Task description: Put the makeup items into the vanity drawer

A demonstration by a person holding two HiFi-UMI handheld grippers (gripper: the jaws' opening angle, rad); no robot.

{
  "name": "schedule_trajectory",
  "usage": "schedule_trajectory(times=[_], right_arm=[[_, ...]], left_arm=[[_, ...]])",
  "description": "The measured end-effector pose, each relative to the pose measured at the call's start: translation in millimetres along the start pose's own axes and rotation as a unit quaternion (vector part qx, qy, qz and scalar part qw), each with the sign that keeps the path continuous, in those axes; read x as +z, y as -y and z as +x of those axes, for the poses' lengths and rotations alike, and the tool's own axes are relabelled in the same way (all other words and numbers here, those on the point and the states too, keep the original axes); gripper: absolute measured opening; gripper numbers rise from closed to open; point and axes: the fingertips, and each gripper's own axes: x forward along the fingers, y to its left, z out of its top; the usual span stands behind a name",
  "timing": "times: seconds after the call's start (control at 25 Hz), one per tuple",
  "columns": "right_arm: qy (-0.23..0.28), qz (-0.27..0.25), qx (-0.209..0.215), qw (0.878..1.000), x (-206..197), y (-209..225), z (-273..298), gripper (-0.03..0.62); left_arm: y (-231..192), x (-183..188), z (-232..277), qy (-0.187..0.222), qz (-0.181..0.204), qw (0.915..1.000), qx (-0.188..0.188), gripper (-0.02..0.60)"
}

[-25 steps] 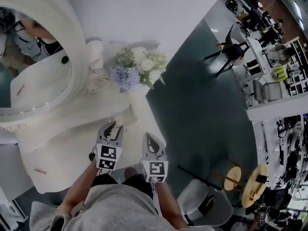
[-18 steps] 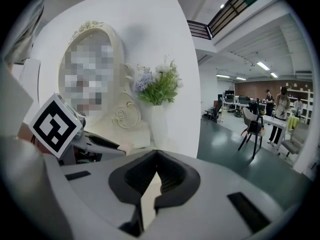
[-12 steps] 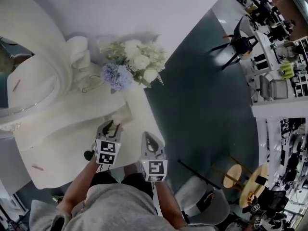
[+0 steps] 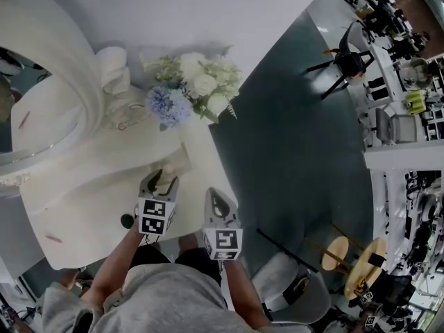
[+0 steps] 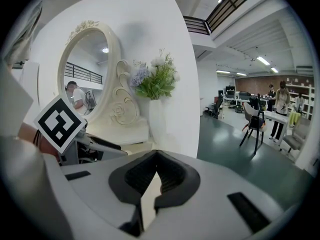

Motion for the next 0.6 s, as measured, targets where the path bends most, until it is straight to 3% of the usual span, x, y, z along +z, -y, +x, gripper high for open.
schedule_trajectory(times=[0.24,0.6], right_arm=[[0.014,-0.01,0.002,1.0,12,-6,-4,0.012],[0.062,-0.045,0.043,0.996,54,-51,-3,0.012]], left_arm=[[-3,15,-22,0.029,0.004,0.9995,0.011,0.181],[-31,61,-97,0.119,0.014,0.9907,0.064,0.178]])
